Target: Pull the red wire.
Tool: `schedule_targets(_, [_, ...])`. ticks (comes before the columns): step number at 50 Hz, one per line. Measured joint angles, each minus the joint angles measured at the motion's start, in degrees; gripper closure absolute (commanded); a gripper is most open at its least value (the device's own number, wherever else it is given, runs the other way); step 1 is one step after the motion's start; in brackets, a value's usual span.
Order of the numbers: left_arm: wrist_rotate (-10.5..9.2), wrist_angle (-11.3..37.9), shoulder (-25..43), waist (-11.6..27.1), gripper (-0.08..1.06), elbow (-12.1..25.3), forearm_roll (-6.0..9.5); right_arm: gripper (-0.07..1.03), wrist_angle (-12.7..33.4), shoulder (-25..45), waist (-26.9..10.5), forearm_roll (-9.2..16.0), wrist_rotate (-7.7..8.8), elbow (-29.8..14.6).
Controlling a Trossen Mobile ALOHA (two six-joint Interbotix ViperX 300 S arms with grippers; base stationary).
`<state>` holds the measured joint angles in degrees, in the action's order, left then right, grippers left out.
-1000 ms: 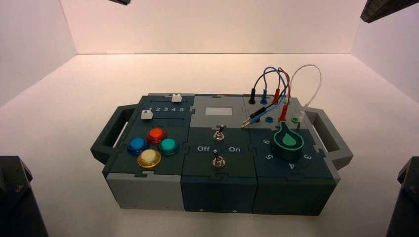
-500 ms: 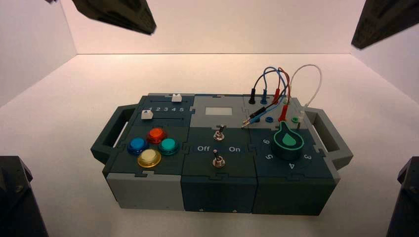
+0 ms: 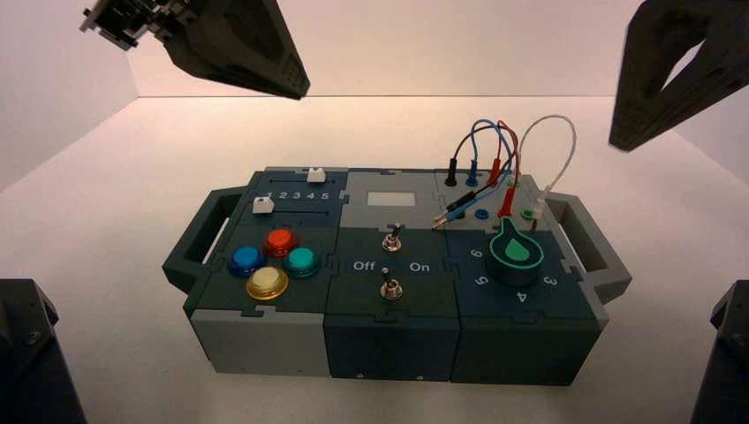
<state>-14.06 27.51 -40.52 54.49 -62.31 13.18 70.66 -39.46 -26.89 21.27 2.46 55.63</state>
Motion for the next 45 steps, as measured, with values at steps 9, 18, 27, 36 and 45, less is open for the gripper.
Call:
schedule_targets(9, [0.00, -0.35, 0.70, 0.53, 1.01, 0.00, 0.00, 0.90, -1.05, 3.16, -0.44, -0.97, 0.70, -1.23])
schedule_targets(18, [0.00, -0.35, 0.70, 0.62, 1.01, -0.09, 0.09, 0.87, -2.64, 4.57, -0.44, -1.76, 0.97, -1.85])
schedule_targets(27, [0.00, -0.35, 0.35, 0.70, 1.01, -0.18, 0.09, 0.86, -3.60, 7.47, -0.44, -2.20, 1.23, -2.37])
schedule_targets(36, [0.00, -0.44, 0.53, 0.70, 1.01, -0.18, 0.18, 0.81, -4.22, 11.51, -0.44, -3.16, 2.02, -3.43])
schedule_targets(45, [0.00, -0.44, 0.62, 0.70, 1.01, -0.18, 0.18, 0.80, -4.39, 14.15, -0.44, -3.87, 2.81, -4.66])
